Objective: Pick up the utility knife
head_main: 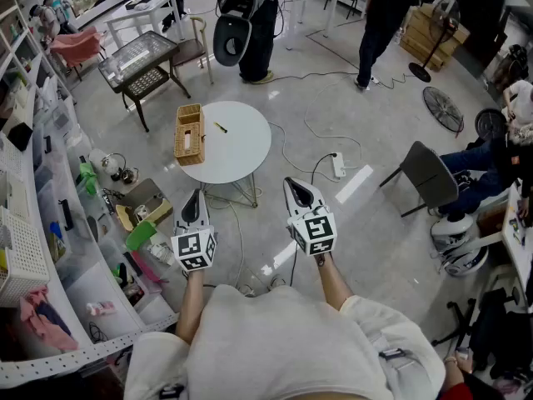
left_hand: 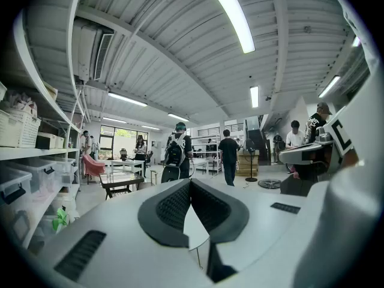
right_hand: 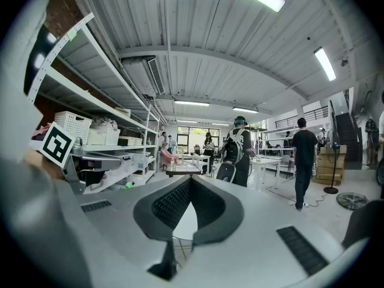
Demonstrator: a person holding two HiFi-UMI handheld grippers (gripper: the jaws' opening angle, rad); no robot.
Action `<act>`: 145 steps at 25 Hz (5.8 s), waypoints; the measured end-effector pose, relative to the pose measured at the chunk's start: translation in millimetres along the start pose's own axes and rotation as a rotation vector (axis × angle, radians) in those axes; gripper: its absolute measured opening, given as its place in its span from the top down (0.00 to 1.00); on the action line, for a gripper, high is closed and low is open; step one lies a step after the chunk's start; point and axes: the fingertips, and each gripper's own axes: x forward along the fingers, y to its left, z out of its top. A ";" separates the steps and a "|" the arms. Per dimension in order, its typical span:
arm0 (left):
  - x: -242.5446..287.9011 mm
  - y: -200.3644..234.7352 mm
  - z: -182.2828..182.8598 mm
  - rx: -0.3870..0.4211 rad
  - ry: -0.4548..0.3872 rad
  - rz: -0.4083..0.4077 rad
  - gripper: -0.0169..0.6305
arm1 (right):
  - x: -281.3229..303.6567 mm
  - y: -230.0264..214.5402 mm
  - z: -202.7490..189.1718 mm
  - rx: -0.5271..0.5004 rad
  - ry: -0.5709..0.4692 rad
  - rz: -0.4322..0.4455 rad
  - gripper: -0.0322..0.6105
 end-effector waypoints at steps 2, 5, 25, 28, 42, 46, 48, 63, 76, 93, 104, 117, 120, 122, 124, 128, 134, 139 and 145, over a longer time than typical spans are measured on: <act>0.3 -0.8 2.5 0.003 -0.005 -0.004 0.94 | -0.2 0.0 0.3 -0.002 0.001 -0.002 0.90; -0.2 -1.3 3.9 0.004 -0.010 -0.009 0.94 | -0.8 1.8 0.1 -0.002 0.003 -0.003 0.90; -1.4 26.8 2.6 0.004 -0.016 -0.059 0.94 | 13.7 33.7 5.5 -0.011 -0.003 -0.032 0.90; 0.8 33.4 0.8 0.008 -0.017 -0.073 0.94 | 18.3 42.9 4.5 -0.012 0.002 -0.037 0.90; 45.2 57.3 -12.1 0.005 0.001 -0.072 0.94 | 64.5 32.5 -13.7 0.012 0.031 -0.041 0.90; 83.6 64.5 -12.1 0.010 0.005 -0.052 0.94 | 101.2 9.0 -14.3 0.015 0.025 -0.024 0.90; 105.9 70.8 -11.4 0.008 0.007 -0.037 0.94 | 123.5 -2.9 -12.3 0.016 0.019 -0.011 0.90; 244.0 89.1 12.3 0.026 0.027 0.074 0.94 | 262.5 -96.1 -5.9 0.027 0.029 0.095 0.90; 279.6 123.0 8.8 0.020 0.061 0.166 0.94 | 333.7 -95.0 -10.0 0.044 0.064 0.208 0.90; 348.8 188.7 -23.1 -0.029 0.108 -0.012 0.94 | 411.8 -55.1 -30.6 0.058 0.153 0.085 0.90; 374.8 213.1 -62.8 -0.085 0.167 -0.142 0.94 | 434.6 -26.2 -65.1 0.060 0.261 -0.003 0.90; 367.7 204.2 -110.8 -0.112 0.262 -0.174 0.94 | 426.0 -15.9 -128.1 0.088 0.385 -0.004 0.90; 363.6 200.5 -119.4 -0.117 0.279 -0.167 0.94 | 421.0 -11.8 -147.4 0.099 0.405 0.036 0.90; 361.2 197.3 -127.4 -0.116 0.296 -0.166 0.94 | 416.8 -8.6 -161.0 0.117 0.427 0.071 0.89; 358.1 192.3 -135.3 -0.111 0.318 -0.167 0.94 | 411.0 -6.5 -172.8 0.136 0.460 0.099 0.74; 354.0 186.5 -144.7 -0.108 0.350 -0.155 0.94 | 399.8 -7.2 -193.2 0.135 0.514 0.125 0.64; 352.6 179.4 -154.1 -0.111 0.375 -0.124 0.94 | 391.8 -11.1 -221.3 0.133 0.583 0.146 0.63; 353.1 172.6 -158.4 -0.110 0.387 -0.114 0.94 | 405.5 -13.9 -238.7 0.124 0.615 0.162 0.63; 352.5 165.3 -161.7 -0.129 0.395 -0.114 0.94 | 435.9 -11.0 -259.8 0.106 0.652 0.190 0.63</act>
